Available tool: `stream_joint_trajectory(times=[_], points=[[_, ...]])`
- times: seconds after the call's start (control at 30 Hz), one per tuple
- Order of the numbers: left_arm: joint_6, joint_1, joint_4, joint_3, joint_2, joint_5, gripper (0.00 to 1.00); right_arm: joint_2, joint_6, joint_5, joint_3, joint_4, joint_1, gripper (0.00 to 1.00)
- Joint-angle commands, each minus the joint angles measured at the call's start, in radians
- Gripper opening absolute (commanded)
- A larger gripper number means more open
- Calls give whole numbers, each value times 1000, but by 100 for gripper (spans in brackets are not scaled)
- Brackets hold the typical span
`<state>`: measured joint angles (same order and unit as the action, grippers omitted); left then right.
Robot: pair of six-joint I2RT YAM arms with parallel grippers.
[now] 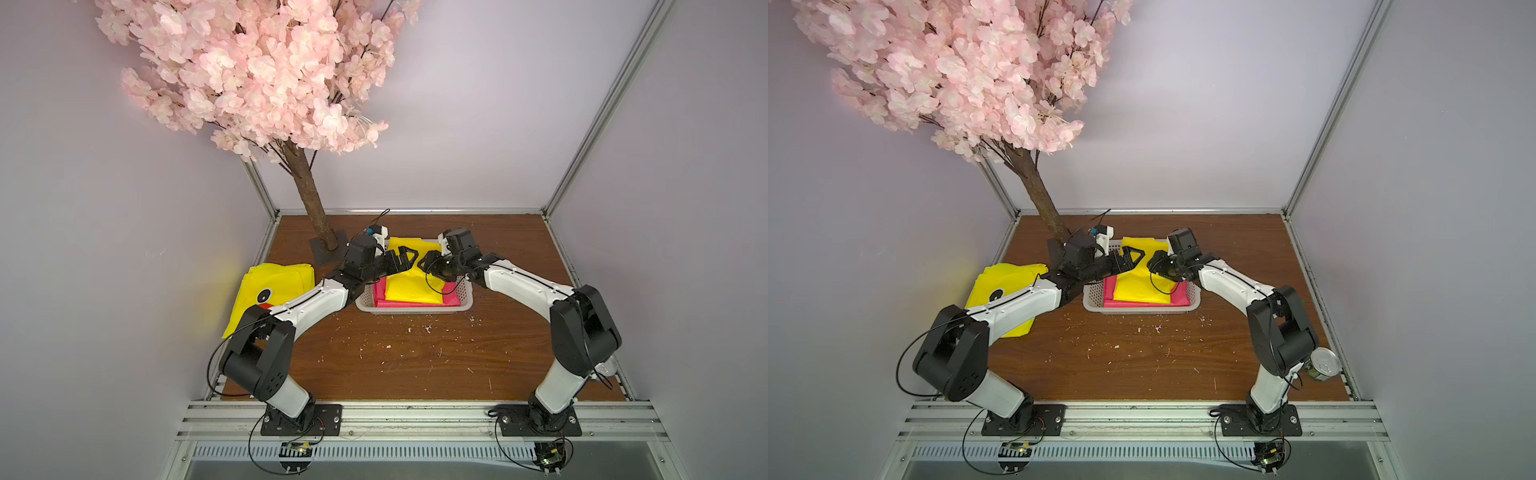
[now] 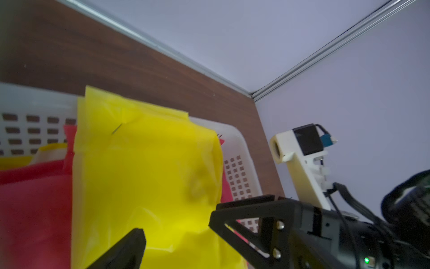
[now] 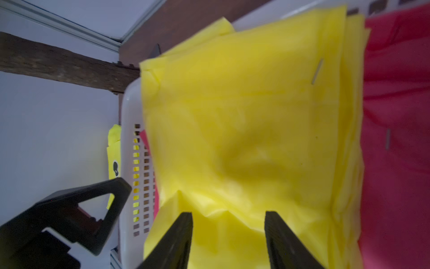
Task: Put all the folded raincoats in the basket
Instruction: Place the raincoat in the basket.
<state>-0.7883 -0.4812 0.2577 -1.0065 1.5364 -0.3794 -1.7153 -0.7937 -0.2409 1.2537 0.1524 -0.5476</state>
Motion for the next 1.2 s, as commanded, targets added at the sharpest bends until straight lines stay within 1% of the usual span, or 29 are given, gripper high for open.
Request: stream_joint_trajectory(times=[0.0,0.1,0.2,0.4,0.5,0.6,0.67,0.73,0.9,1.0,1.1,1.17], points=[[-9,9,-23,-10,-54,-25,100,70,15,-38,33,12,-4,56],[-55,-1,39,55,-80,-31,100,89,7,-51,-3,1,-17,56],[-105,-21,106,138,-93,-36,100,110,-9,-55,-71,-35,-33,56],[-234,-60,297,346,-105,-32,100,122,-54,-64,-229,-114,-46,55],[-253,-77,328,412,-109,-21,100,108,-49,-49,-274,-125,-45,56],[-250,-80,330,450,-129,-4,100,91,-33,-42,-271,-114,-42,56],[-233,-81,306,444,-143,9,100,92,-24,-42,-255,-111,-42,56],[-199,-81,266,407,-153,18,100,96,-12,-38,-225,-93,-41,56],[-77,-66,77,213,-172,69,100,108,32,-40,-102,-47,-26,56],[-35,-25,-20,124,-211,106,100,119,55,-62,-28,-38,-12,56],[-30,29,-82,104,-282,177,100,123,83,-72,44,-4,-9,56],[-85,83,-95,152,-355,248,100,123,94,-72,84,15,-9,56]])
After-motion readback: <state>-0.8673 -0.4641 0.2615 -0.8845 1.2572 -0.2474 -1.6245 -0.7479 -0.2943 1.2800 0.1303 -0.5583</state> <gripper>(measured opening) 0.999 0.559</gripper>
